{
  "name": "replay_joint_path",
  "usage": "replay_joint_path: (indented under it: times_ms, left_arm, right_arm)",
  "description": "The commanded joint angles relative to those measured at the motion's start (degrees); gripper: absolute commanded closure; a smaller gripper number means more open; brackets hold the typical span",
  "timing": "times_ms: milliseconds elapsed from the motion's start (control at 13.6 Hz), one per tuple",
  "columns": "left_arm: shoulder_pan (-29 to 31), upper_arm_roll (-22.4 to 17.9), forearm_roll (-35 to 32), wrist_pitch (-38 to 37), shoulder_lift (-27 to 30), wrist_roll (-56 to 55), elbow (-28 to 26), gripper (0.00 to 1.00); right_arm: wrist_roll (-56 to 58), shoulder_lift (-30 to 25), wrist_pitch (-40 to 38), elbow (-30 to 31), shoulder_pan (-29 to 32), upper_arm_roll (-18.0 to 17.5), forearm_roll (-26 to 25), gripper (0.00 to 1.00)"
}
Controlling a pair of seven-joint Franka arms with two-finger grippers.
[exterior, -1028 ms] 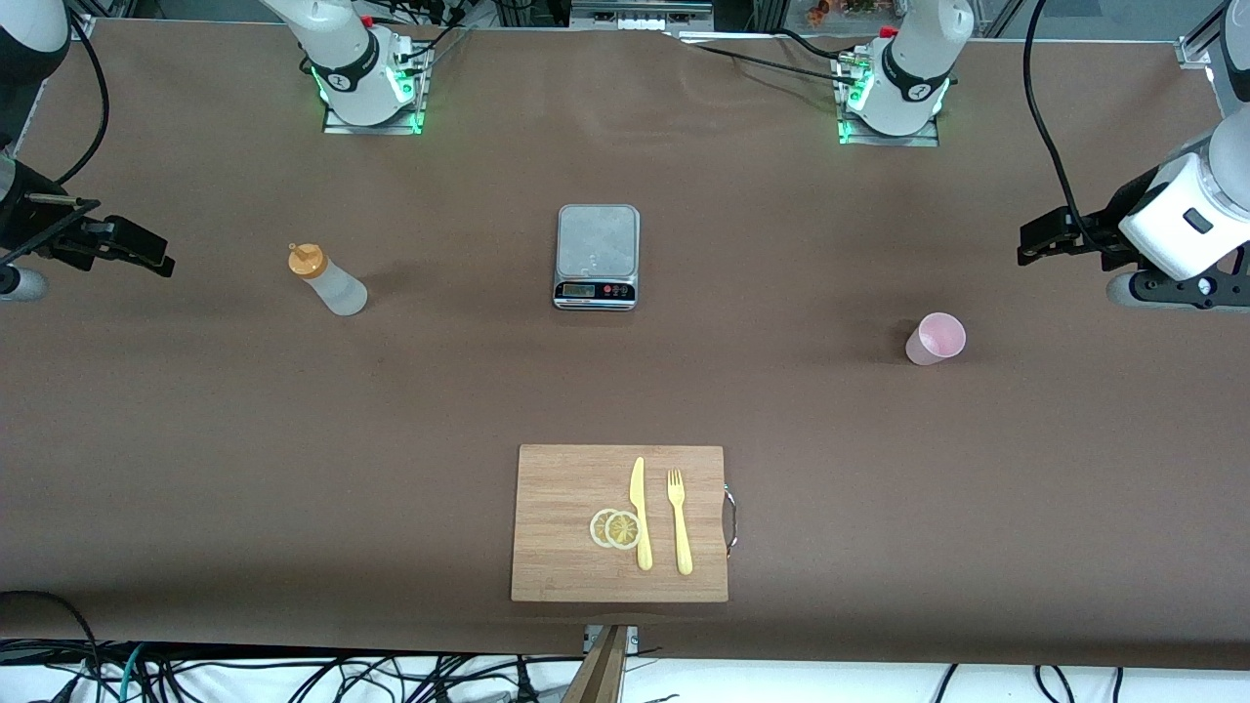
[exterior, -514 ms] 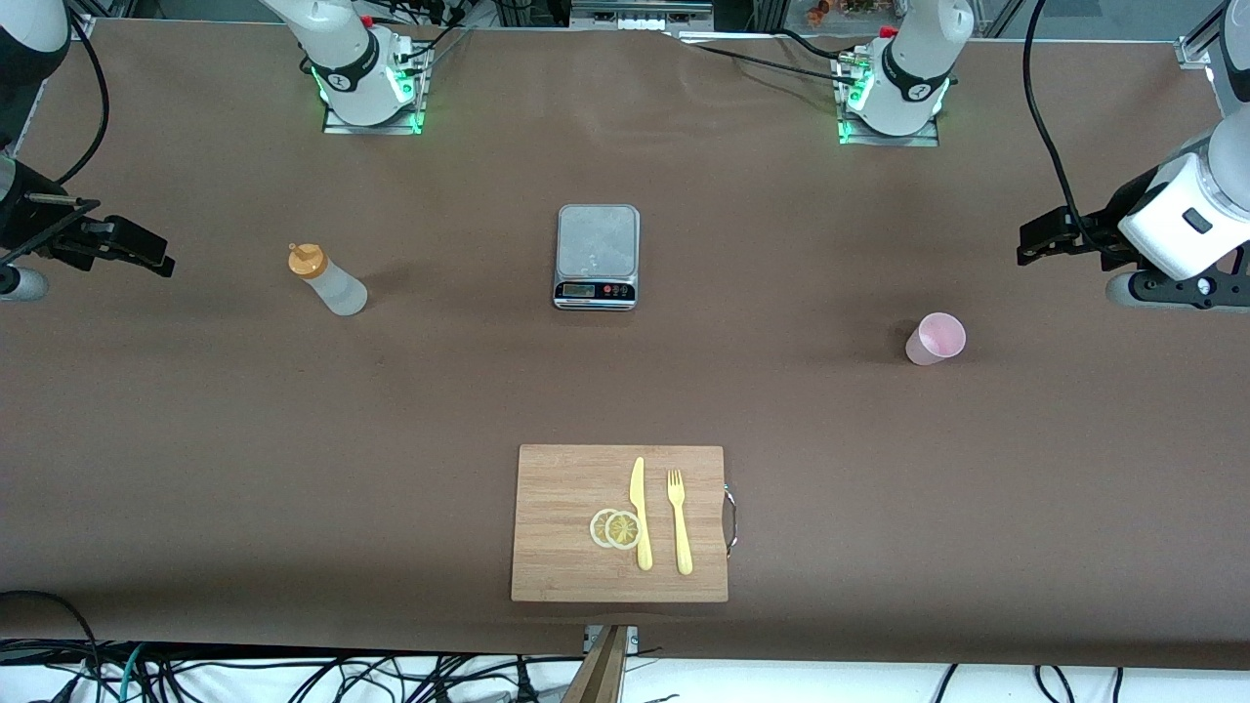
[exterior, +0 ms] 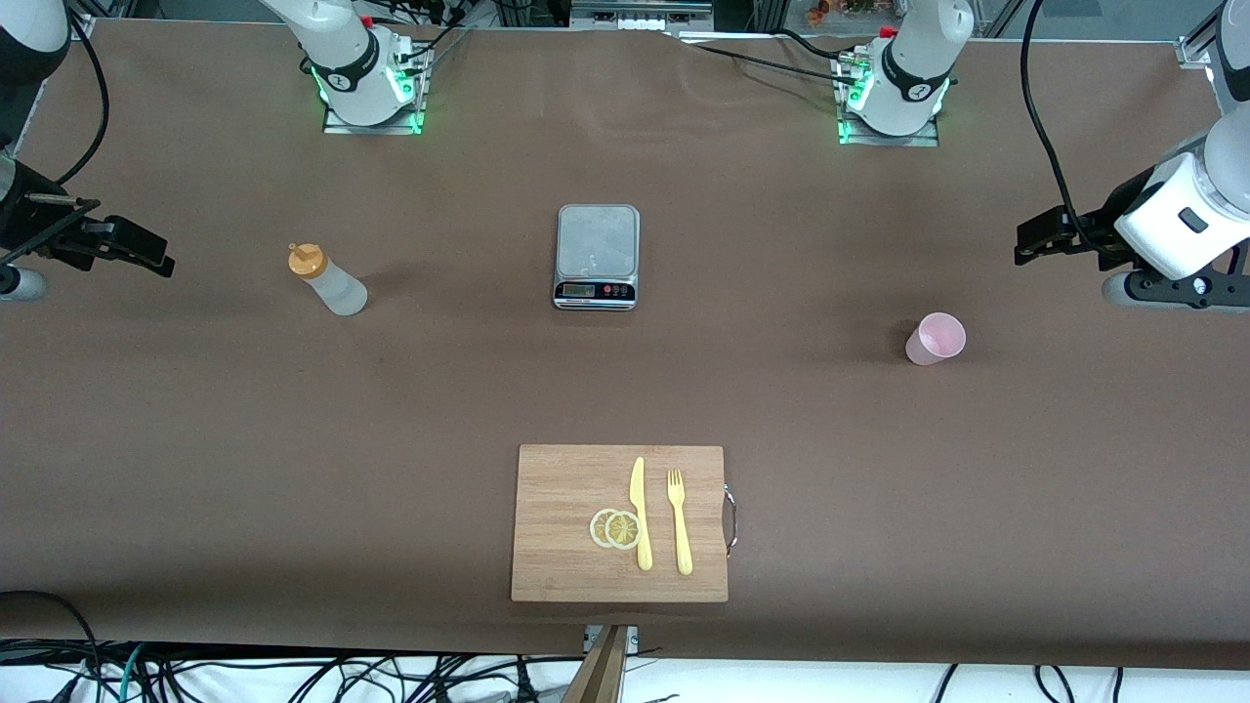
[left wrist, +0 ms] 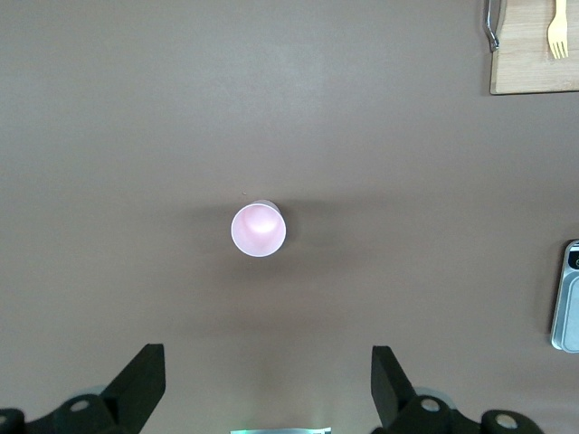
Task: Add sauce to pink cup with both arms
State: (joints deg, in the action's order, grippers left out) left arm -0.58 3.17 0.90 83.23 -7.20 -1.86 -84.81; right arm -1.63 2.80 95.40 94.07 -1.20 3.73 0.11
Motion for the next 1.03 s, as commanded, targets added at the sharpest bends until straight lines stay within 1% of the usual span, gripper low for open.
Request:
replay_joint_path:
  times_ms: [0,954]
  left_arm:
    - [-0.13,-0.01,0.68,-1.4,-0.8,-0.51,1.84,0.0]
    - [-0.13,-0.01,0.68,-1.31,-0.8,-0.42,1.84,0.0]
  right_arm:
    - [0.04,-0.08,0.05,-0.03,0.14,-0.21,0.77,0.0]
    - [-0.04,-0.08,0.84,0.06,0.14,-0.3,0.77,0.0]
